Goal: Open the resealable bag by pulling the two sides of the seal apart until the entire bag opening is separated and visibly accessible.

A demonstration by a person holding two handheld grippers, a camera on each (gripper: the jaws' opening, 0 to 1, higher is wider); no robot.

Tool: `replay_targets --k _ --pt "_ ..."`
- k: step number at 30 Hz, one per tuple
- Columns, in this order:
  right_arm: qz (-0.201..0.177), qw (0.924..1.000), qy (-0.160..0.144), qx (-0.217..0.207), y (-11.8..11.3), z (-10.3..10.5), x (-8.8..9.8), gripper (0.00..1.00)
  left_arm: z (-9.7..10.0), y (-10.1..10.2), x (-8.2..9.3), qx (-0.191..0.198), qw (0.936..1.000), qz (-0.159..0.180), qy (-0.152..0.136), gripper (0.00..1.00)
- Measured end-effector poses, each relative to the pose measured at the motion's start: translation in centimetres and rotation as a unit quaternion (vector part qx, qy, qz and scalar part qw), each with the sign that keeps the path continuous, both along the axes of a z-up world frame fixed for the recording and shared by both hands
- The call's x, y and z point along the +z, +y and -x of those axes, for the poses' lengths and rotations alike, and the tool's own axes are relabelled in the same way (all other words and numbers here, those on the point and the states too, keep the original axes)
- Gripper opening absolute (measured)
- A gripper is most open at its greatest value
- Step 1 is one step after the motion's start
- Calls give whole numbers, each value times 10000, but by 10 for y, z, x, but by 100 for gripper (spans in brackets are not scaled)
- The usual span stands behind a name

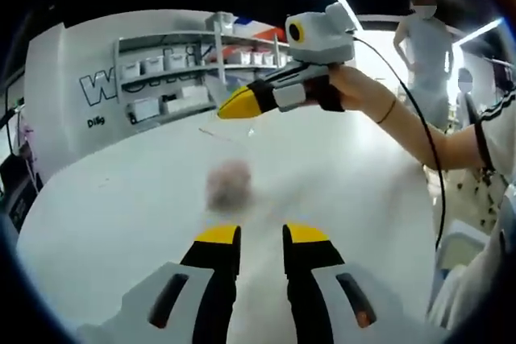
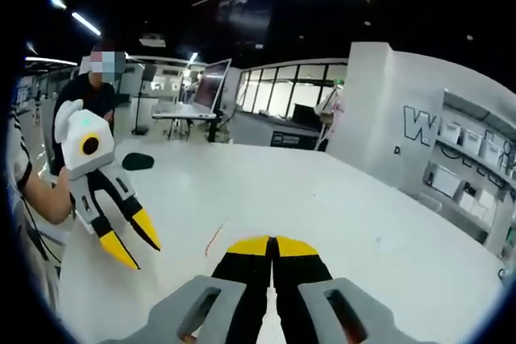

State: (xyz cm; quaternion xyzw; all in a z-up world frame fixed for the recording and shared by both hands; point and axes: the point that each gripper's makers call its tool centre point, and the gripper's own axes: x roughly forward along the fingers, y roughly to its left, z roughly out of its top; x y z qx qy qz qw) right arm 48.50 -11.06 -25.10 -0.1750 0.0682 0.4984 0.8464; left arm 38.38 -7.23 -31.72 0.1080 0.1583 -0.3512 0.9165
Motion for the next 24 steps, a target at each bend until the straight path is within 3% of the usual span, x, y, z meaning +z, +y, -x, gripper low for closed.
replay_targets --k 24 --pt "147 9999 -45 -51 -3 -47 1 0 -11 4 -4 72 9999 -59 39 23"
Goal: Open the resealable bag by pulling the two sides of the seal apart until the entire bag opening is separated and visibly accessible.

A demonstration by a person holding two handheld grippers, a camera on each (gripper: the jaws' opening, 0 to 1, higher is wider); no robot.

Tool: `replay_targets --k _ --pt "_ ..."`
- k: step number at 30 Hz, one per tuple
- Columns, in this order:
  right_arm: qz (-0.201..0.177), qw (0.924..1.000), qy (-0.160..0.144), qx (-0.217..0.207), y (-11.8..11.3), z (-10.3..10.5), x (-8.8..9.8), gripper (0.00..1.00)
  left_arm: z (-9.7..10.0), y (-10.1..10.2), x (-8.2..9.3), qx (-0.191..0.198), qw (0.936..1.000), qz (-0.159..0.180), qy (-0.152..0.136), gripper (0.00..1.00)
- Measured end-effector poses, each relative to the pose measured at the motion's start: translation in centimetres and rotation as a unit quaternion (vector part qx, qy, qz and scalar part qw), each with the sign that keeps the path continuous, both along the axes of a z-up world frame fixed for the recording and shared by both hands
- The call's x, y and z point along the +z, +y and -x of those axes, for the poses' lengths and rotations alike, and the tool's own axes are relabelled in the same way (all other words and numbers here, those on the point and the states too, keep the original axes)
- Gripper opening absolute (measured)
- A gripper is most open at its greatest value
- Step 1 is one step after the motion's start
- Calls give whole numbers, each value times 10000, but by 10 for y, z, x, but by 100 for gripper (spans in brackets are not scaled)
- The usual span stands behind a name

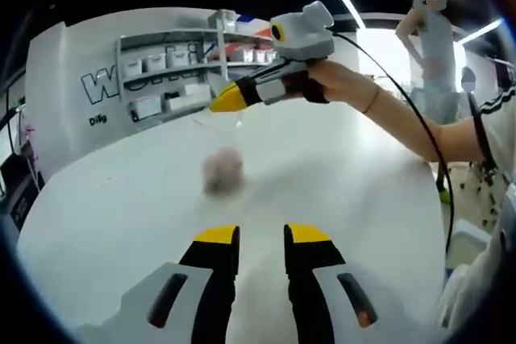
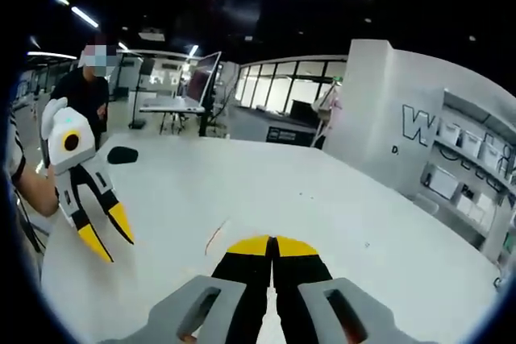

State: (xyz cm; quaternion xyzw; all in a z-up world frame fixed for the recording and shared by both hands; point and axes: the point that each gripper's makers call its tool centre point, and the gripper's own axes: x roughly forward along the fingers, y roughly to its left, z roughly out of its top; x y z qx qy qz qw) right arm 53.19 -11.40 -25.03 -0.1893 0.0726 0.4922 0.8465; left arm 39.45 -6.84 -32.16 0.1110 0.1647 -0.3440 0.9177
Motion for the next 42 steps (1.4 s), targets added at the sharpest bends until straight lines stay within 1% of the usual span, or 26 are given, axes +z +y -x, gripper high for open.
replay_targets --k 10,16,21,28,33,37,42 --pt "-35 9999 112 92 2 -19 0 0 -2 4 -1 71 10000 -34 9 23" --pt "-49 9999 131 60 1 -26 0 0 -5 6 -2 98 9999 -27 58 23" --pt "-40 9999 99 21 -1 -30 0 0 -8 6 -3 107 9999 -70 95 23" --pt "29 10000 -3 9 0 -38 3 0 -11 7 0 157 9999 -51 6 24" --pt "53 10000 -73 0 2 -47 7 0 -11 6 -1 165 9998 -63 12 24" --pt "84 9999 -54 -11 2 -49 3 0 -11 7 -2 173 9998 -75 28 24" --pt "45 10000 18 16 1 -45 -2 0 -11 7 -2 177 9998 -83 23 24"
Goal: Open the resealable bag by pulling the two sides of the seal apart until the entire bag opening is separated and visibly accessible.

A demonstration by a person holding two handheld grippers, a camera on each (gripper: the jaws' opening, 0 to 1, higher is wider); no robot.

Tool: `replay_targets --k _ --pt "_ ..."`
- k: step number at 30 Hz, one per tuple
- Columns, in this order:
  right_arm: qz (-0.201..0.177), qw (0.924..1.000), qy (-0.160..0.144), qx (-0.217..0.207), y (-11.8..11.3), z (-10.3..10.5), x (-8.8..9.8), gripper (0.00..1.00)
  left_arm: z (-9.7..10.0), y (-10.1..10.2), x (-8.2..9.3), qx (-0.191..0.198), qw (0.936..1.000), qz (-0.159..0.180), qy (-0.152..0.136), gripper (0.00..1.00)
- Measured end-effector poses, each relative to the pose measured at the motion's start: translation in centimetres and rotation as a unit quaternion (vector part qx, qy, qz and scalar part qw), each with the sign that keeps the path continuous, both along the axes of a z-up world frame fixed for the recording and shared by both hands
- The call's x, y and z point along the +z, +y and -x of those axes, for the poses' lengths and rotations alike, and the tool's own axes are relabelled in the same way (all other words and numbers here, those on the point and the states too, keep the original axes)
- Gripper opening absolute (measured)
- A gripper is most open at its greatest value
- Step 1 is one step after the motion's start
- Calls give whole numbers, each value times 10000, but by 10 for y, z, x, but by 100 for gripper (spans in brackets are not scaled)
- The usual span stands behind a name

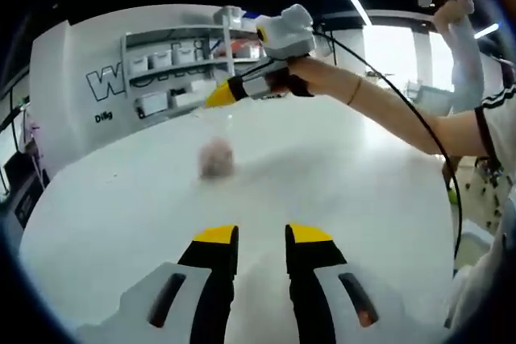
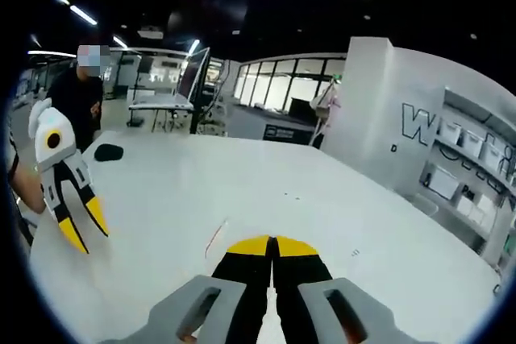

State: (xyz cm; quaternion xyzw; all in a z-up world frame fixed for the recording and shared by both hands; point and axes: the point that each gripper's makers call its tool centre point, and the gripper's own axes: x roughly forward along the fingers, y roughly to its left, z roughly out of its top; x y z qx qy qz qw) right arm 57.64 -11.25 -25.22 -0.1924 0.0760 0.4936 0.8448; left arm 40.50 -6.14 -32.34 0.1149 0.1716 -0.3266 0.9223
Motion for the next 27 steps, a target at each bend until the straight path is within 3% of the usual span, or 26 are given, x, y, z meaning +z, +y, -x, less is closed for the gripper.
replay_targets --k 11,20,27 --pt "45 9999 54 158 4 21 -5 0 3 -4 -3 -57 10000 -10 26 24" --pt "129 9994 175 272 6 46 -21 0 5 -4 -7 -57 10000 -18 20 25" --pt "128 9994 184 281 6 48 -25 0 5 -6 -9 -81 10000 -23 42 25"
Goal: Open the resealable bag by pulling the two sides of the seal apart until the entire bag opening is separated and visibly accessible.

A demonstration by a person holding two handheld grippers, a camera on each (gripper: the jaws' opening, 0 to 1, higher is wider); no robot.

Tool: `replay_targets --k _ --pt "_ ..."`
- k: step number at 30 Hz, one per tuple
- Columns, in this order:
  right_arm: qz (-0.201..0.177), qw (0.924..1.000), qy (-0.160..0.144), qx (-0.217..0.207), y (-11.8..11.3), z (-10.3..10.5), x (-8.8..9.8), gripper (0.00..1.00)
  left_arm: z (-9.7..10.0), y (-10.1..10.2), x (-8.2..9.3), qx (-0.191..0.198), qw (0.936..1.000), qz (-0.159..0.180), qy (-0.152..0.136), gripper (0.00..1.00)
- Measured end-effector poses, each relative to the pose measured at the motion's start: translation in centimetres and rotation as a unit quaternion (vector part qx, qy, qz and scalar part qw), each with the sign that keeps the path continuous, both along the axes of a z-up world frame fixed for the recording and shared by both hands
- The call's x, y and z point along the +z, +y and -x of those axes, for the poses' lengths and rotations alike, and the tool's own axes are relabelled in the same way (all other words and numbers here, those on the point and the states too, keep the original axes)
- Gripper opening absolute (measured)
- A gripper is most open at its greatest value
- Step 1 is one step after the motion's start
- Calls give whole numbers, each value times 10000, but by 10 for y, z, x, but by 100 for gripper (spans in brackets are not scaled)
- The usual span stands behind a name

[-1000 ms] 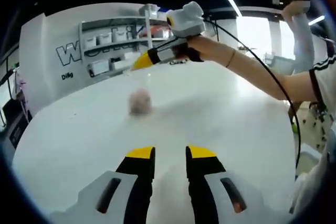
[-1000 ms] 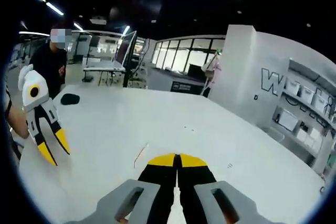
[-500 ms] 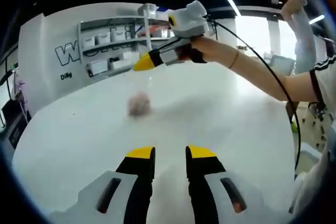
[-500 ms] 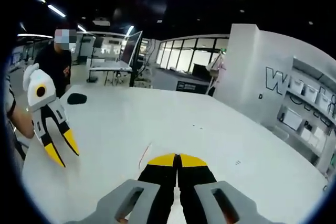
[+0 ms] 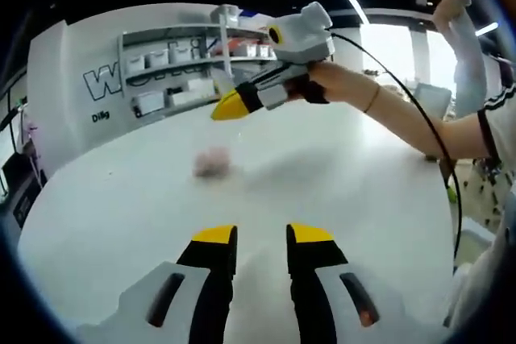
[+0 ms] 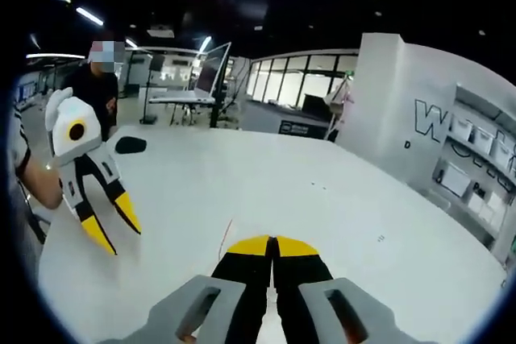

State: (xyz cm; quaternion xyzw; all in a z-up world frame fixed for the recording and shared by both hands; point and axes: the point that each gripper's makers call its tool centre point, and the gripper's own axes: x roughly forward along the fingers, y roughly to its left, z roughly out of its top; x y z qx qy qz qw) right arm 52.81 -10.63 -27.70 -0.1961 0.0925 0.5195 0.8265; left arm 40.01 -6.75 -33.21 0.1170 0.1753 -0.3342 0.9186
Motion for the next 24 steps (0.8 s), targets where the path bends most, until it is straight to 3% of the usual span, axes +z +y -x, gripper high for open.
replay_targets --k 24 --pt "179 9998 74 47 1 12 -11 0 4 1 4 11 10000 23 -24 25"
